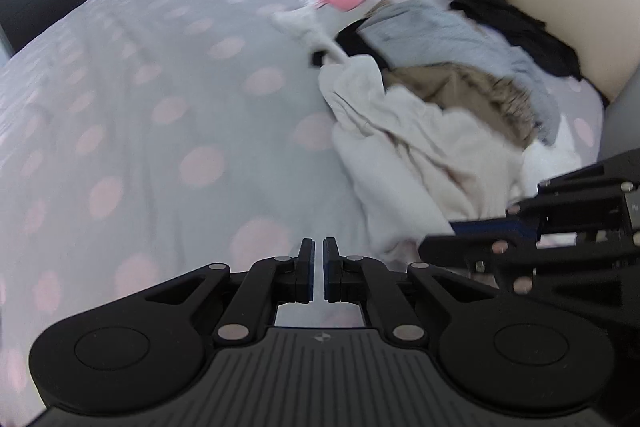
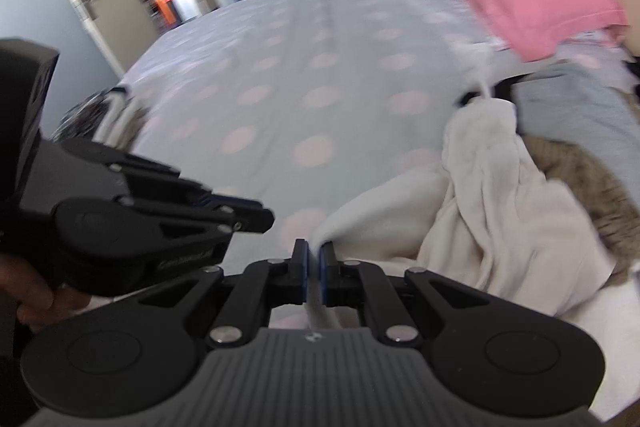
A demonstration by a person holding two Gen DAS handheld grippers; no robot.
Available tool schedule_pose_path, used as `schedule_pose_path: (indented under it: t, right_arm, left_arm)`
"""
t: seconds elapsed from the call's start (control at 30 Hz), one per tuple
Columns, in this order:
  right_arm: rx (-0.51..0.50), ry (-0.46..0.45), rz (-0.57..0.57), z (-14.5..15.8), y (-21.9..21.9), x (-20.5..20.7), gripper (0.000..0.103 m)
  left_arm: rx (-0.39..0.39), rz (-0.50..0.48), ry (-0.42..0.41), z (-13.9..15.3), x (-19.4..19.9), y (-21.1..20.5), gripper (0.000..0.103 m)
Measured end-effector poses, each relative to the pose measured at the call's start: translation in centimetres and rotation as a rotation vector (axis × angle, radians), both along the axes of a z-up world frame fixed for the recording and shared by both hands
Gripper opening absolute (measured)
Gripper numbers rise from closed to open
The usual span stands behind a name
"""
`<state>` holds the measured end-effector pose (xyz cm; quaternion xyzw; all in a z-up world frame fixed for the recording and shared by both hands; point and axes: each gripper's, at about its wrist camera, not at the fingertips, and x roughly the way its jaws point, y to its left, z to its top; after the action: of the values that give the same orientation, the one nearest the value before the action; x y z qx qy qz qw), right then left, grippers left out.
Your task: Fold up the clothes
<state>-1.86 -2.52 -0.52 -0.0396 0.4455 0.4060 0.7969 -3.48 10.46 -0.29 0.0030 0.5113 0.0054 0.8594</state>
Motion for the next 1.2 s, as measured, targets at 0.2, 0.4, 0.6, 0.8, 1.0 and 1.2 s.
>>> schedule_pose_path:
  t: [0.2, 0.4, 0.6, 0.8, 1.0, 1.2]
  right_arm:
    - [-0.044, 0.047, 0.067, -2.7, 3.7, -4.7, 0.007]
    - [-0.058, 0.046, 0.013, -3.9, 3.1, -6.1, 0.015]
    - [-0.127, -0.012, -0.095, -5.2, 0.9, -5.6, 0.04]
    - [-0.203, -0.028, -0.185, -7.1, -0.4, -4.0, 0.065]
    - [-0.251, -0.002, -0.234, -9.9, 0.4, -2.1, 0.069]
    - [-0.27, 0.051, -0.232, -11.8, 1.2, -1.4, 0.024]
  left_arm:
    - [0.015, 0.074, 0.044, -1.0, -4.7, 2.8, 0.007]
    - [-0.008, 0.106, 0.03, -2.4, -7.2, 3.5, 0.016]
    - [-0.047, 0.085, 0.004, -3.8, -7.5, 2.5, 0.032]
    - [-0.073, 0.099, 0.024, -6.6, -5.8, 1.1, 0.046]
    - [-0.127, 0.185, 0.1, -10.2, -3.8, 1.4, 0.03]
    - [-0.137, 0.223, 0.099, -10.8, -3.9, 1.7, 0.006]
